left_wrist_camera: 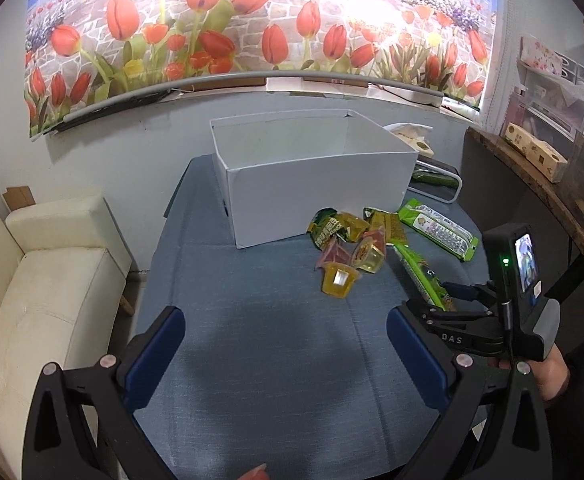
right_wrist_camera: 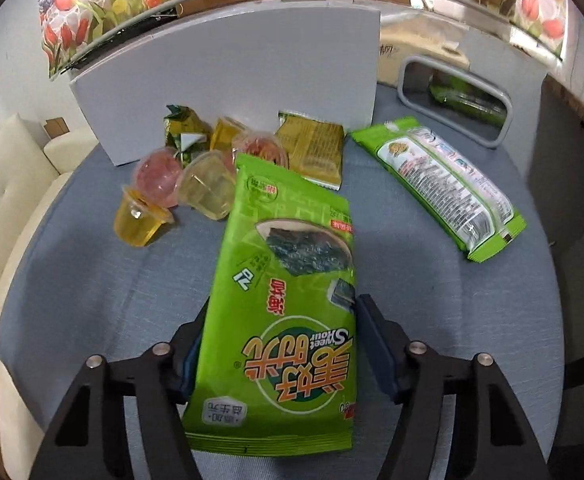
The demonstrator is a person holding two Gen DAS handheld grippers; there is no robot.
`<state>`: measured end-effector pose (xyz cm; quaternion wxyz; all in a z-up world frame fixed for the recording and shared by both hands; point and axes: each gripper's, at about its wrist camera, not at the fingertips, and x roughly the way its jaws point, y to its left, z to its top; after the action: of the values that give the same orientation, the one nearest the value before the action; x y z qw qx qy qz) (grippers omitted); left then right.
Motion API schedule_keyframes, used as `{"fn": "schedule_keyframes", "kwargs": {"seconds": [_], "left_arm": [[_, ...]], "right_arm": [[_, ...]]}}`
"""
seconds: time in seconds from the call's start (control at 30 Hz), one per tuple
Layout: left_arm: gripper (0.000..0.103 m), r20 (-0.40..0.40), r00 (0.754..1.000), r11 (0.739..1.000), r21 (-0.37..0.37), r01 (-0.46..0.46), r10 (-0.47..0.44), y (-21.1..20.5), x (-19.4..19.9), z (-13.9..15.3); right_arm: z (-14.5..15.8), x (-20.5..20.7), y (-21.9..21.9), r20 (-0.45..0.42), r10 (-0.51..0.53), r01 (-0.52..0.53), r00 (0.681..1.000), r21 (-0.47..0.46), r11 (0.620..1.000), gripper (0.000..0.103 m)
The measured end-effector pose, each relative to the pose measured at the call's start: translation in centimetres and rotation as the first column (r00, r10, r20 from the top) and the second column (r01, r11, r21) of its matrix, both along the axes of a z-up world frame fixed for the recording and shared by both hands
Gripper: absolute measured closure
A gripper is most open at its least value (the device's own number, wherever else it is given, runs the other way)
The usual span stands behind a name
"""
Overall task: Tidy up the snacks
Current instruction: 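Return the right tool to the table and grasp a third green seaweed bag, then grasp the long green-and-white snack bag with the left tool while the right tool holds its bag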
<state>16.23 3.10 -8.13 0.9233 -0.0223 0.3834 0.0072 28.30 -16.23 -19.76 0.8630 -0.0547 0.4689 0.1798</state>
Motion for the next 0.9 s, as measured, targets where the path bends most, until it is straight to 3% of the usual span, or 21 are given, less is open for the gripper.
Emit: {"fn": "schedule_keyframes", "kwargs": {"seconds": [0.1, 0.47, 0.67, 0.9], "left_arm": [[0.000, -0.002, 1.000, 1.000, -0.002, 0.009, -0.009, -0.3, 0.1, 0.1], [0.000, -0.007, 0.996, 0.996, 0.000, 0.087, -0.087, -4.2, 2.4, -0.1], [0.000, -0.034, 0.990, 0.990, -0.034, 0.136, -0.137, -10.3, 7.7, -0.8], [0.000, -0.068, 0.995, 0.996, -0.052, 0.071, -0.075, -18.6, 15.2, -2.0]], "right_arm": [[0.4, 0.1, -0.4, -0.004, -0.009, 0.009, 1.000, 0.029, 1.000, 0.039], [4.3, -2.5, -3.2, 0.094, -0.017, 0.012, 0.995, 0.056, 0.998, 0.039], [5.6, -6.1, -8.3, 0.116, -0.075, 0.073, 0.990, 0.020, 0.997, 0.039], [5.4, -9.8, -14.7, 0.095, -0.168, 0.167, 0.981, 0.016, 0.986, 0.039]]}}
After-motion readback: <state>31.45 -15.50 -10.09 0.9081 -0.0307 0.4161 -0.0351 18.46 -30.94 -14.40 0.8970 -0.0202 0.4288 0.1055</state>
